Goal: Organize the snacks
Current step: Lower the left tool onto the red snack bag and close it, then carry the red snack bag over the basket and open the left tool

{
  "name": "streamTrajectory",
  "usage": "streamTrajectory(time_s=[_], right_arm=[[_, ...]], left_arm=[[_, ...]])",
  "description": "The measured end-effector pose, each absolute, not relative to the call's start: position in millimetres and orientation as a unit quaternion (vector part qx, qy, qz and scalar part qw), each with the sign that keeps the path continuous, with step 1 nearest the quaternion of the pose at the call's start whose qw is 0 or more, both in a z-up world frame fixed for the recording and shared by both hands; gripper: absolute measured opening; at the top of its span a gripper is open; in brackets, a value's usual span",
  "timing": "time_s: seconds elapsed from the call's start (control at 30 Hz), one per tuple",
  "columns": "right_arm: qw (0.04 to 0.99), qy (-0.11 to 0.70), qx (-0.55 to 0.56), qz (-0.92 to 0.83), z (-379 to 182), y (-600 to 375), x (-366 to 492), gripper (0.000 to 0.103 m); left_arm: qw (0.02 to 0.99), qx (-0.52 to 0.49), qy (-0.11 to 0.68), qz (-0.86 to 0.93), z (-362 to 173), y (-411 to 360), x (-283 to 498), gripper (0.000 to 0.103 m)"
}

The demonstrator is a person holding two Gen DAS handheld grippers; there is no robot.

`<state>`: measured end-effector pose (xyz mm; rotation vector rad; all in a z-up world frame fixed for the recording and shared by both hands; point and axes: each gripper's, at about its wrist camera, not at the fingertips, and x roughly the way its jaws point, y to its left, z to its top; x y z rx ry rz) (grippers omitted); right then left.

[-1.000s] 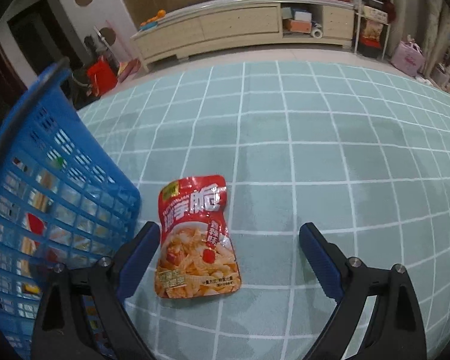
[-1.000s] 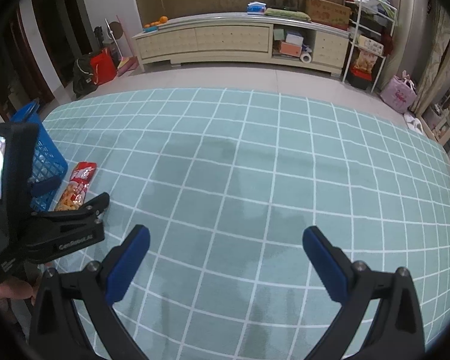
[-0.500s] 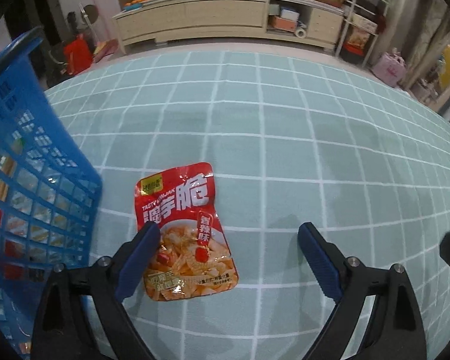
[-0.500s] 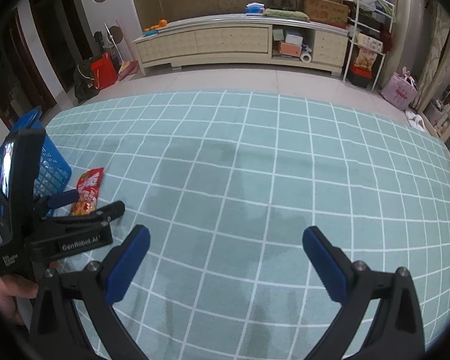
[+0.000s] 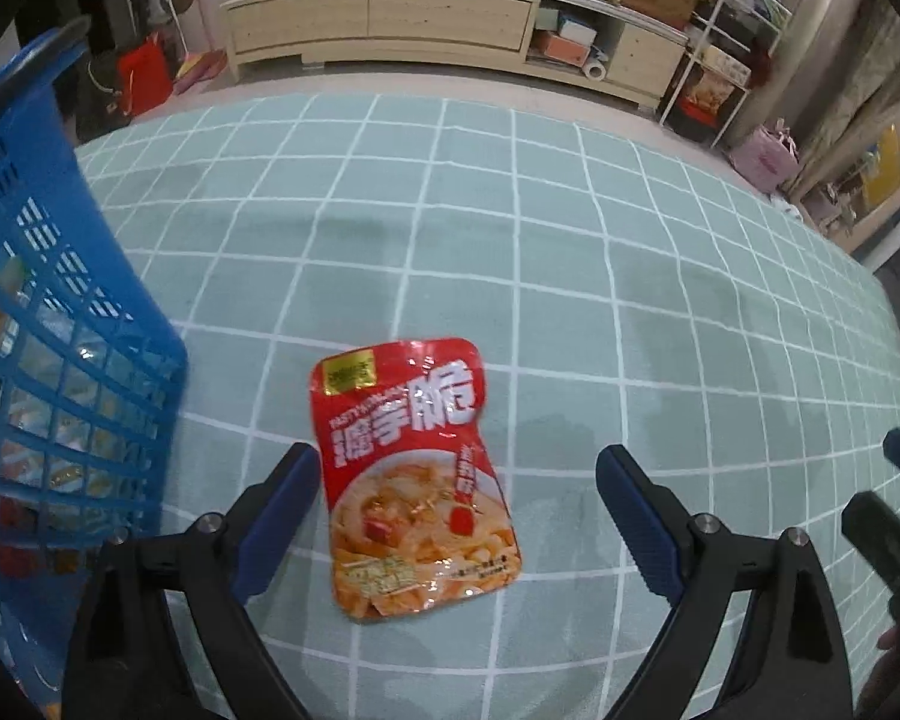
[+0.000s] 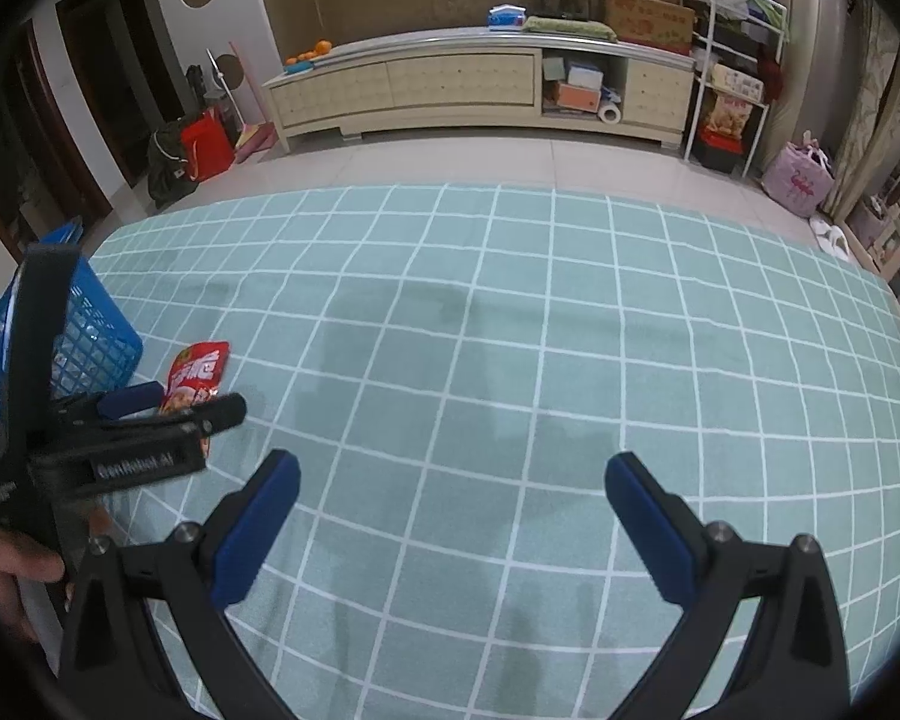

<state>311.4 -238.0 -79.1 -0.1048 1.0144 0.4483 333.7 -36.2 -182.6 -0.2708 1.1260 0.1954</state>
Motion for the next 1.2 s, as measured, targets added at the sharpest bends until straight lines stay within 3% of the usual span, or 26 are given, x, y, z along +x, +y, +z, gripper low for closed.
streamTrajectory(time_s=[0.07, 0.17, 0.37, 0.63, 1.2], right_arm=[[0.848, 0.482, -0.050, 0.213, -79, -237, 311, 0.103], [0.848, 0.482, -0.052, 0.214, -79, -236, 311, 0.103], [0.847, 0.483, -0.054, 0.216, -79, -234, 310, 0.103], [0.842, 0.491, -0.060, 0.215, -84, -231, 310, 0.103], [0.841, 0.494, -0.070, 0.208, -84, -229, 304, 0.103]], left_arm=[[0.828, -0.118, 0.539, 0.100, -184, -36, 337, 0.091], [0.824, -0.092, 0.547, 0.116, -183, -40, 337, 0.080], [0.823, -0.072, 0.554, 0.100, -179, -51, 335, 0.046], [0.815, -0.065, 0.569, 0.087, -175, -58, 332, 0.026], [0.830, -0.115, 0.546, 0.029, -161, -62, 287, 0.022]])
